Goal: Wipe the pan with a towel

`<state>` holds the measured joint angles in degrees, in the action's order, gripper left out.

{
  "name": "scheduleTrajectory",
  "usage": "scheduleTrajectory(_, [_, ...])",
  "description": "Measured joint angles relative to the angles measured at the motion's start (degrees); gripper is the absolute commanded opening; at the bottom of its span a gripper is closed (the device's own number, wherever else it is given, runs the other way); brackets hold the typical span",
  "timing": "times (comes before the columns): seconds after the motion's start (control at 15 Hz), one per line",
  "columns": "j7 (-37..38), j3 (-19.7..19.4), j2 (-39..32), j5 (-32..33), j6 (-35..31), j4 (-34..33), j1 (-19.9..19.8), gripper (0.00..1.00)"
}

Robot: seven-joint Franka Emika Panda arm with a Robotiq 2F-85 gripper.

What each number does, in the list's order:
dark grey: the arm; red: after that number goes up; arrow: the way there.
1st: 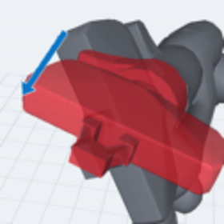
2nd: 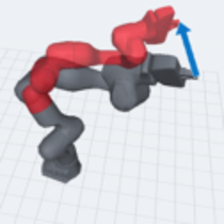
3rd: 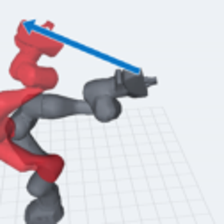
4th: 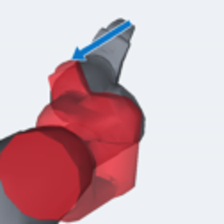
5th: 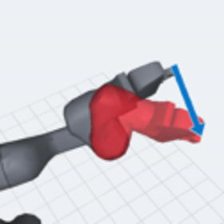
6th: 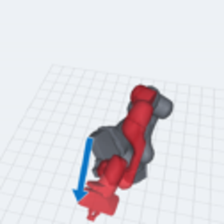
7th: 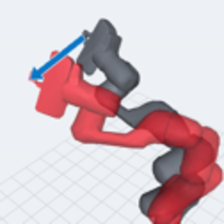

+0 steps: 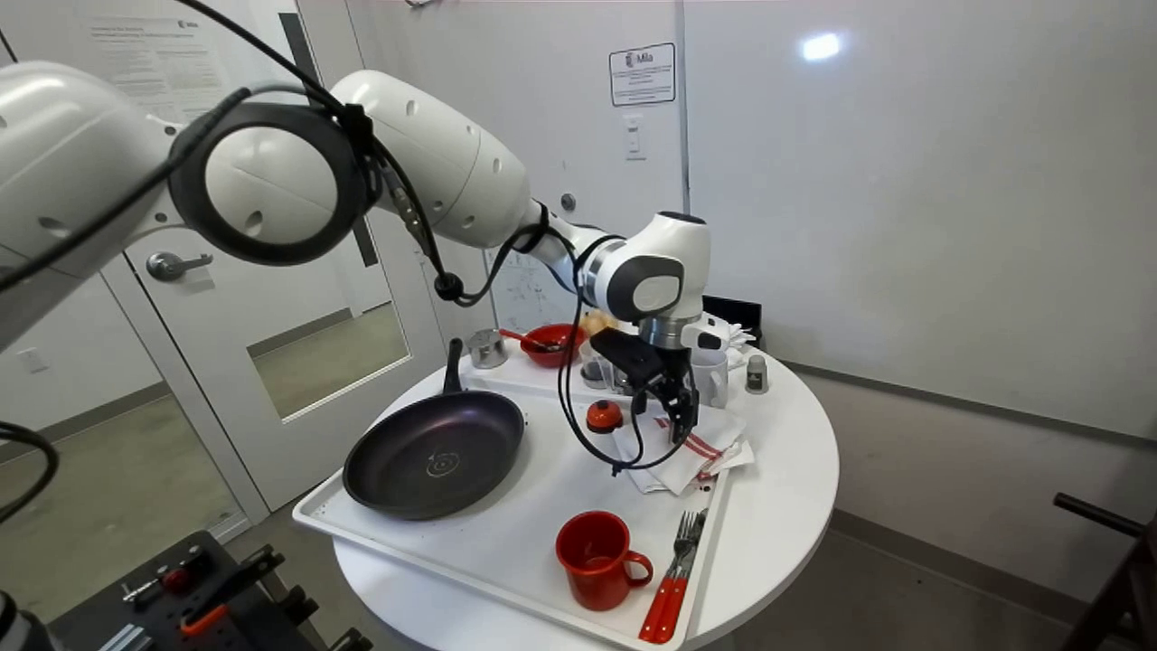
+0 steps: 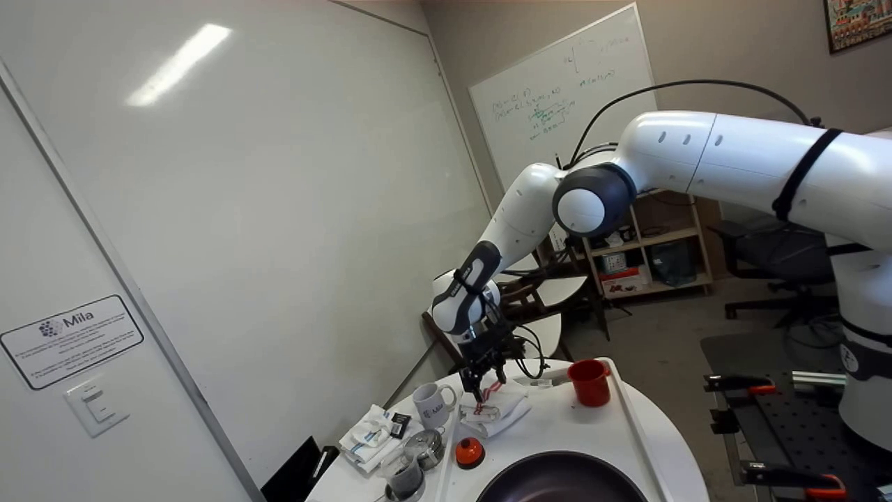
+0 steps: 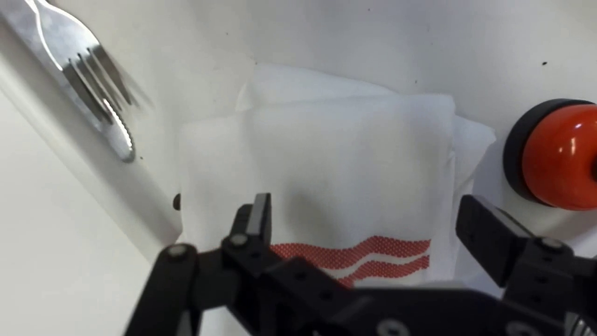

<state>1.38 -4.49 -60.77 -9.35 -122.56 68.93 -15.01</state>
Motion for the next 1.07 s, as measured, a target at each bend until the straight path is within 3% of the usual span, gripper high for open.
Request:
scheduleTrajectory(0.47, [2.7, -0.9, -7.2, 0.1, 6.8, -8.9, -0.6, 1.0])
scheduleTrajectory(0.53, [3.0, -0.9, -8.0, 0.1, 7.5, -10.1, -0.7, 0.92])
scheduleTrajectory(0.6, [3.2, -0.9, -8.7, 0.1, 8.2, -11.3, -0.8, 0.74])
scheduleTrajectory(1.07, [3.7, -0.9, -11.8, 0.2, 11.7, -17.6, -1.7, 0.21])
